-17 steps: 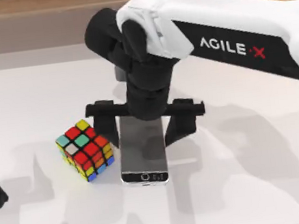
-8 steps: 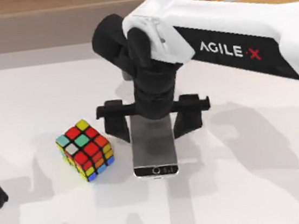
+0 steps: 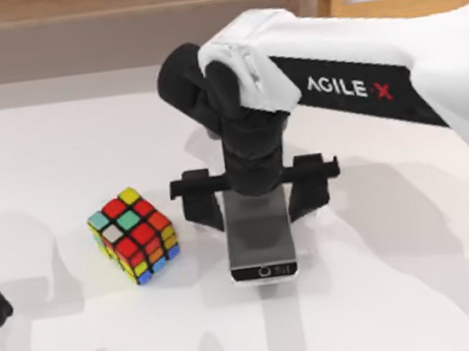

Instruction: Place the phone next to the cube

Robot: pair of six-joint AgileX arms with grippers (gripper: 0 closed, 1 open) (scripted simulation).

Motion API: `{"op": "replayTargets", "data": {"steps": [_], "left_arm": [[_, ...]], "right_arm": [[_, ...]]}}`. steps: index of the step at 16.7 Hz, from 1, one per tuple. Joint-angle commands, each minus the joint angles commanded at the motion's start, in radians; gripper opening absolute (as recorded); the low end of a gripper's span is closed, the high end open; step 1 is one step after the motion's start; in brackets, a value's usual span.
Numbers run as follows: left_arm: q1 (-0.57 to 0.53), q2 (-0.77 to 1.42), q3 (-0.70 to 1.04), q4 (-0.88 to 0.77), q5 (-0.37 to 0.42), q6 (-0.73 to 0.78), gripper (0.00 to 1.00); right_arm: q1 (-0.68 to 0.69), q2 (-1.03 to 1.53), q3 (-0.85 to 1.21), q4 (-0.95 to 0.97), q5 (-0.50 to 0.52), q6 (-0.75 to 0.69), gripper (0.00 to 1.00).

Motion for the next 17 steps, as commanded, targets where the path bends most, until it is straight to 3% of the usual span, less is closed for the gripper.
{"op": "replayTargets", "data": {"steps": [1,14,17], "left_arm": [[0.0,0.0,0.0,0.0,0.0,0.0,1.0],[0.0,0.0,0.0,0.0,0.0,0.0,1.0],[0.0,0.0,0.0,0.0,0.0,0.0,1.0]], "right_arm": [[0.0,0.0,0.0,0.0,0.0,0.0,0.0],[0.0,0.0,0.0,0.0,0.0,0.0,0.98],[0.0,0.0,0.0,0.0,0.0,0.0,1.0]]}}
